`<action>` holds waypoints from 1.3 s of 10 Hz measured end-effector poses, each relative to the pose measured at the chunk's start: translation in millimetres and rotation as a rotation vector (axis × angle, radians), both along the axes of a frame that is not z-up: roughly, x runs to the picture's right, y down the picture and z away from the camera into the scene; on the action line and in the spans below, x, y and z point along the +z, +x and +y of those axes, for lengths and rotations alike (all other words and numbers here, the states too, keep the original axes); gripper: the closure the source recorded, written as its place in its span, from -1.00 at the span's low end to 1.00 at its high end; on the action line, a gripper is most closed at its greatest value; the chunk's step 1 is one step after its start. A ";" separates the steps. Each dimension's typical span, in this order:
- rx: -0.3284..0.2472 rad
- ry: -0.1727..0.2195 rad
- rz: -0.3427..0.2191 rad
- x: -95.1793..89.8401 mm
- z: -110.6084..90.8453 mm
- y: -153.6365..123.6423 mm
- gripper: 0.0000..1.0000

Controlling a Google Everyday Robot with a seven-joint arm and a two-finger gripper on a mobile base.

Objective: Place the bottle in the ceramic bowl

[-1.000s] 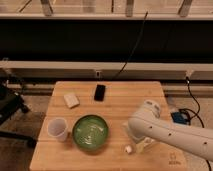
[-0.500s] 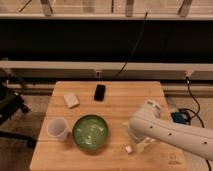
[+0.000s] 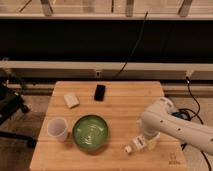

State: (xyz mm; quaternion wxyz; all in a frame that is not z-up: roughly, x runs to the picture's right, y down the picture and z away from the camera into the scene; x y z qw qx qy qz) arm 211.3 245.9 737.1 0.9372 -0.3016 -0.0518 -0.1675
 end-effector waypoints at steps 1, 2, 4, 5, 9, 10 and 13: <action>0.007 -0.002 0.004 4.3 2.2 5.9 -0.60; 0.004 0.000 -0.002 10.3 5.6 7.8 -0.60; -0.003 0.006 -0.021 19.1 11.4 8.4 -0.60; -0.001 0.008 -0.028 23.4 16.9 11.2 -0.60; -0.014 -0.032 -0.009 39.3 29.3 19.5 -0.38; -0.014 -0.046 0.000 41.8 30.7 21.8 -0.20; -0.003 -0.068 0.015 42.3 32.3 28.2 0.43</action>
